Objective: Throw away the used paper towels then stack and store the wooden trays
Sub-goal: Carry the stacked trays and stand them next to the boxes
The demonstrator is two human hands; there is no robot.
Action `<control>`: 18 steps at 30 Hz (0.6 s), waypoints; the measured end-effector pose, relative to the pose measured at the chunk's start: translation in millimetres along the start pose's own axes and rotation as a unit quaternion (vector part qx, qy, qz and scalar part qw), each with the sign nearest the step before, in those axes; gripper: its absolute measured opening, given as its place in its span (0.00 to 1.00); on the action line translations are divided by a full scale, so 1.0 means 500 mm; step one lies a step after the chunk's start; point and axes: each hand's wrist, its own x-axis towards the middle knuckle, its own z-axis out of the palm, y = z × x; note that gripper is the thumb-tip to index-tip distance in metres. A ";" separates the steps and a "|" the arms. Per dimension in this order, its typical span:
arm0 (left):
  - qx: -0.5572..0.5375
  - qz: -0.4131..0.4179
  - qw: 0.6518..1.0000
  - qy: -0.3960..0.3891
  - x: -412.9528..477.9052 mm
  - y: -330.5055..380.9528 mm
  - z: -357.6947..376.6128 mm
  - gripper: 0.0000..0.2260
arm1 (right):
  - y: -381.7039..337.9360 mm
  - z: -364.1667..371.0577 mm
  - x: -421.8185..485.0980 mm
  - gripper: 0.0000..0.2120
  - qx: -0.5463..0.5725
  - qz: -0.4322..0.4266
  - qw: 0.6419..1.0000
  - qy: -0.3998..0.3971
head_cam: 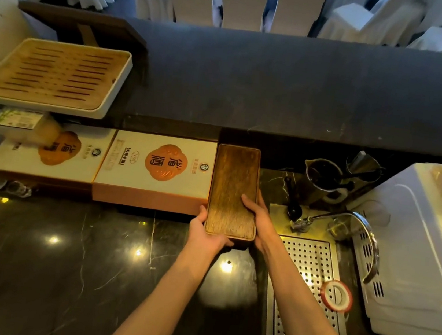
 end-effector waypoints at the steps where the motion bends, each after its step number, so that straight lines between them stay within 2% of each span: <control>1: -0.047 -0.059 0.997 0.007 0.012 -0.002 0.004 0.21 | -0.001 0.000 -0.002 0.36 -0.002 0.004 1.000 0.001; 2: -0.148 -0.103 0.984 -0.003 0.024 -0.001 0.008 0.20 | -0.002 -0.001 -0.002 0.35 -0.011 0.010 1.000 -0.002; 4: -0.255 -0.145 0.956 0.005 0.029 0.009 0.018 0.17 | -0.002 -0.006 0.002 0.36 -0.030 0.009 0.999 -0.004; 5: -0.246 -0.147 0.958 0.016 0.033 0.001 0.012 0.11 | -0.001 -0.009 0.006 0.36 -0.031 0.012 0.999 -0.008; 6: -0.303 -0.148 0.942 0.014 0.046 -0.007 0.011 0.06 | 0.001 -0.013 0.009 0.37 -0.033 0.014 0.999 -0.015; 7: -0.371 -0.124 0.920 -0.017 0.051 -0.009 0.017 0.07 | 0.004 -0.014 0.013 0.37 -0.036 0.014 0.999 -0.013; 8: -0.404 -0.142 0.903 -0.019 0.066 -0.013 0.021 0.07 | 0.006 -0.014 0.016 0.36 -0.038 0.010 0.999 -0.009; 9: -0.400 -0.169 0.901 0.005 0.069 -0.013 0.015 0.03 | 0.008 -0.013 0.018 0.36 -0.038 0.006 0.999 -0.002; 10: -0.327 -0.171 0.929 0.020 0.065 -0.021 0.014 0.07 | 0.009 -0.010 0.019 0.35 -0.039 0.000 0.999 0.008; 12: -0.323 -0.165 0.932 0.013 0.074 -0.017 0.019 0.15 | 0.007 -0.004 0.017 0.34 -0.056 -0.012 0.998 0.019; 15: -0.331 -0.157 0.930 0.029 0.066 -0.014 0.028 0.21 | -0.009 0.003 0.007 0.32 -0.119 -0.016 0.992 0.029; 18: -0.324 -0.172 0.930 0.021 0.050 -0.002 0.022 0.22 | -0.029 0.025 -0.018 0.32 -0.204 -0.039 0.977 0.053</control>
